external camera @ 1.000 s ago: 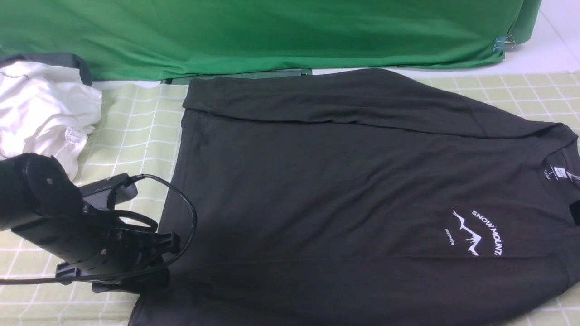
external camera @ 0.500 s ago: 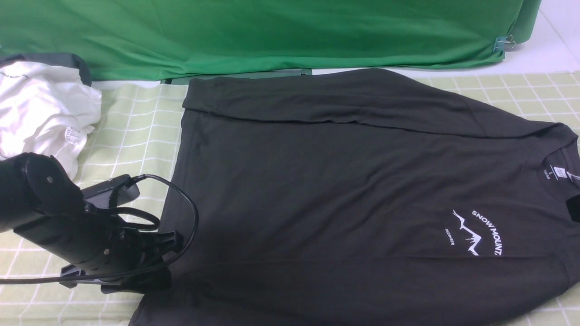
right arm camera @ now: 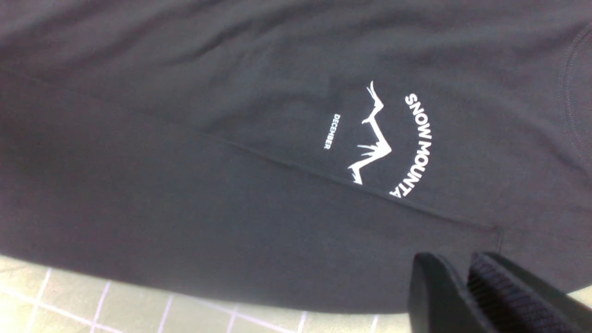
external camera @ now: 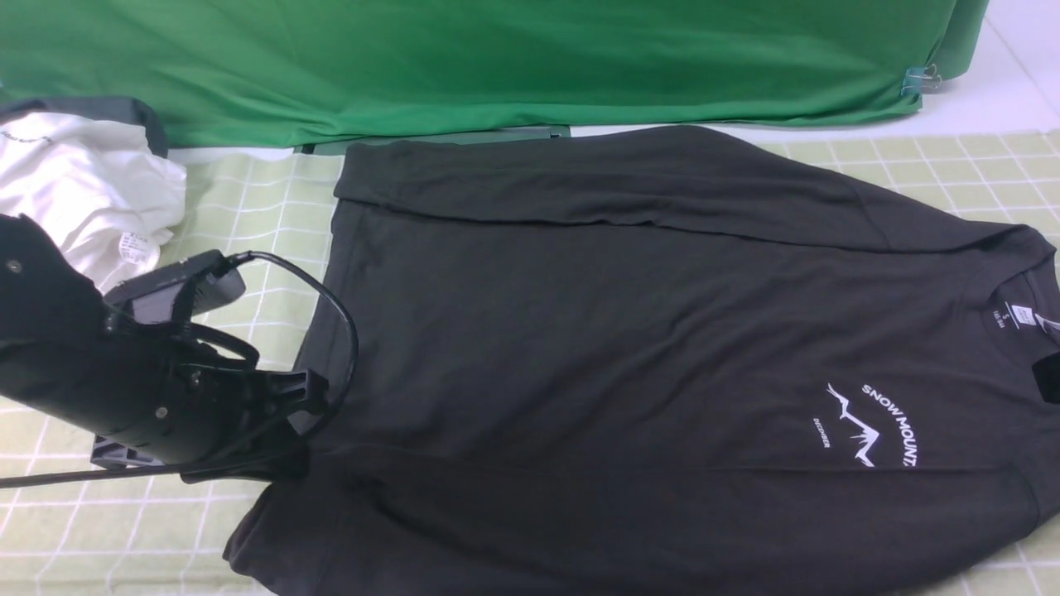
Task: Fold a long-sleeved shirt over a green coffee tablecloth.
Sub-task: 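Fold the left side of the black T-shirt inward over its body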
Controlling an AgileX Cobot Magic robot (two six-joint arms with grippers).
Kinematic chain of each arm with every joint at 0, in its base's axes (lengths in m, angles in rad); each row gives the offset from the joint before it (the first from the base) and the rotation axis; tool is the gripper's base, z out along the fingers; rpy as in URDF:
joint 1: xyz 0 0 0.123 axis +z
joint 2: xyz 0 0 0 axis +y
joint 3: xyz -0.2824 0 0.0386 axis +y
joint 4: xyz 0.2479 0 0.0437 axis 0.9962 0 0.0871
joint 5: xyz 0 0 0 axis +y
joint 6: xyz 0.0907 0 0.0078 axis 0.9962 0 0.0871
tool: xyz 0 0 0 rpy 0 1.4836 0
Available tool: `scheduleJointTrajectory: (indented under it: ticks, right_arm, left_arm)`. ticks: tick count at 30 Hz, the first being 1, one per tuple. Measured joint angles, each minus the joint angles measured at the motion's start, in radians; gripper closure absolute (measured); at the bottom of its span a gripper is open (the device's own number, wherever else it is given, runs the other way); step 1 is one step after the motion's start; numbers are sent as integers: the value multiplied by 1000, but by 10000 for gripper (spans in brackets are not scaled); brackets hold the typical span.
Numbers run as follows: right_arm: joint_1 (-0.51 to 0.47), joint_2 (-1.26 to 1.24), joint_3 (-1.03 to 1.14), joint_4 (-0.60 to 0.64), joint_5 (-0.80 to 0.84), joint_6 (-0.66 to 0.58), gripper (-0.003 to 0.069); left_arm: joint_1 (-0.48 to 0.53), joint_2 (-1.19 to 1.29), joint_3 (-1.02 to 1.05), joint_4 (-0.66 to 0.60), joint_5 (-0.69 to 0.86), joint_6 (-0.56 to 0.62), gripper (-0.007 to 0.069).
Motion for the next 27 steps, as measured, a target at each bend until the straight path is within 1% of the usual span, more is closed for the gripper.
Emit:
scheduleJointTrajectory:
  ticks: [5,7,12,16,20,23,24,26,27]
  right_arm:
    - [0,0,0,1,-1,0,543]
    - [0,0,0,1,-1,0,539]
    - [0,0,0,2,-1,0,535]
    - [0,0,0,2,-1,0,534]
    - [0,0,0,2,-1,1,534]
    - [0,0,0,2,-1,2,534]
    - [0,0,0,2,-1,2,534]
    - [0,0,0,2,-2,2,534]
    - [0,0,0,2,-2,2,534]
  left_arm:
    - [0,-1,25,0,-26,-4,590]
    - [0,-1,100,6,-103,-9,590]
    - [0,0,182,5,-232,-19,582]
    - [0,0,193,-15,-265,-19,555]
    - [0,0,193,-32,-276,-19,470]
    - [0,0,194,-39,-289,-19,389]
    - [0,0,194,-39,-289,-19,384]
    - [0,0,194,-42,-303,3,331]
    - [0,0,194,-43,-302,8,321]
